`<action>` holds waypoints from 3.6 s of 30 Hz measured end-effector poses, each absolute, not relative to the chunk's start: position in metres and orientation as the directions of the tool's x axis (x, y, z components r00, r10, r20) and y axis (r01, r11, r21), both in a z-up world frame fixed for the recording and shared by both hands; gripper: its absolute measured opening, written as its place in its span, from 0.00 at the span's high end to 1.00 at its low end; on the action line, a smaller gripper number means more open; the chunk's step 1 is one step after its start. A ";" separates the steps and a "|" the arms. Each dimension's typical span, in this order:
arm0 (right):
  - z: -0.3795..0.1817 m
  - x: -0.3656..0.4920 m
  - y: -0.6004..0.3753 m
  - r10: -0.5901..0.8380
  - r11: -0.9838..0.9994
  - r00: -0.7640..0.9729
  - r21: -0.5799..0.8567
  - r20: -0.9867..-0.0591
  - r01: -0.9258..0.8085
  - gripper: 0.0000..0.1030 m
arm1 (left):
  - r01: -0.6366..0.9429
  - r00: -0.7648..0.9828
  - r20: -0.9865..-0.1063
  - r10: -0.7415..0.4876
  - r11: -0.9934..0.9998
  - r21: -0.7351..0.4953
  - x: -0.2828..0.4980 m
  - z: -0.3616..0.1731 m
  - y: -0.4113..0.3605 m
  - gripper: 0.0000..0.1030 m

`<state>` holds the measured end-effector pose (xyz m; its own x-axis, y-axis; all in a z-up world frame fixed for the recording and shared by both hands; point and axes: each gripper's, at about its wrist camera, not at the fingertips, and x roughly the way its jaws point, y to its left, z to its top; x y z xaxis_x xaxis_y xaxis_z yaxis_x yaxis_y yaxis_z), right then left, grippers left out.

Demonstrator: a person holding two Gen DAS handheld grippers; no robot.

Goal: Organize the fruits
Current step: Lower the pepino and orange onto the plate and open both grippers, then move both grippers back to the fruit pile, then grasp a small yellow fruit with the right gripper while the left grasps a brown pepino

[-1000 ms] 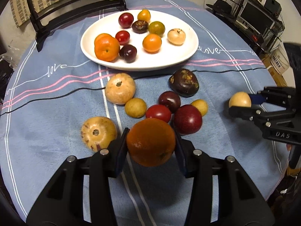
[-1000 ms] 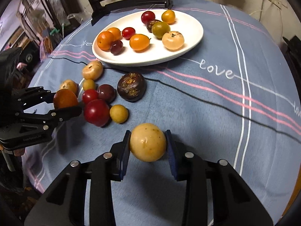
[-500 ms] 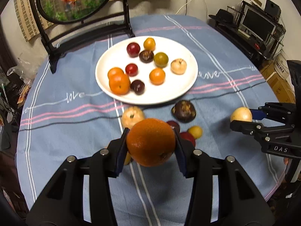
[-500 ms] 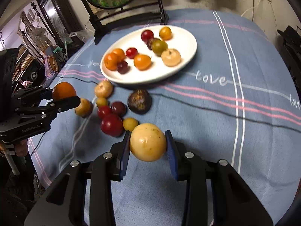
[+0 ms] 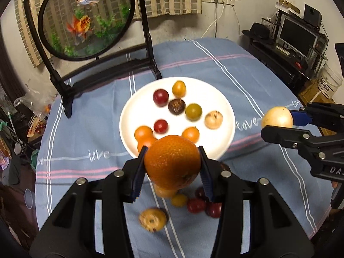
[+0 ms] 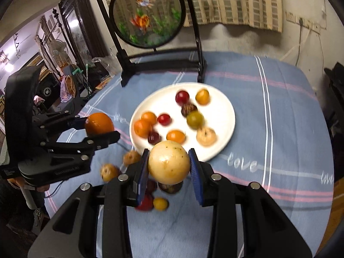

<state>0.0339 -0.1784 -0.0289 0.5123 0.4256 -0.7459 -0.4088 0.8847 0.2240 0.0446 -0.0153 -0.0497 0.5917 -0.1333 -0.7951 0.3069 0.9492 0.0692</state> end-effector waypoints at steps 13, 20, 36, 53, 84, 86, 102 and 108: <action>-0.042 0.106 -0.169 0.403 0.896 0.510 0.215 -0.760 -0.388 0.65 | 0.243 0.564 -0.821 -0.090 0.968 0.060 0.112 -0.070 -0.007 0.55; -0.076 0.150 -0.153 0.388 0.904 0.461 0.231 -0.798 -0.361 0.65 | 0.227 0.519 -0.853 -0.053 0.971 0.078 0.145 -0.099 -0.014 0.55; -0.100 0.194 -0.130 0.335 0.905 0.398 0.175 -0.854 -0.388 0.61 | 0.254 0.547 -0.836 -0.040 0.960 0.121 0.162 -0.105 -0.022 0.39; -0.047 0.092 -0.163 0.371 0.895 0.492 0.163 -0.788 -0.415 0.42 | 0.210 0.614 -0.787 -0.064 0.974 0.085 0.095 -0.063 0.030 0.28; -0.166 0.002 -0.120 0.283 0.745 0.284 0.024 -0.916 -0.666 0.77 | 0.193 0.391 -0.912 -0.127 0.980 -0.054 -0.029 -0.152 0.064 0.26; -0.163 0.002 -0.119 0.283 0.742 0.276 0.027 -0.918 -0.670 0.77 | 0.193 0.387 -0.912 -0.136 0.979 -0.064 -0.025 -0.153 0.063 0.26; -0.145 -0.010 -0.157 0.344 0.846 0.278 0.168 -0.897 -0.506 0.77 | 0.211 0.364 -0.921 -0.136 0.976 -0.061 0.013 -0.176 0.056 0.55; -0.142 -0.015 -0.159 0.351 0.851 0.285 0.177 -0.892 -0.494 0.77 | 0.213 0.386 -0.914 -0.127 0.976 -0.045 0.007 -0.169 0.056 0.56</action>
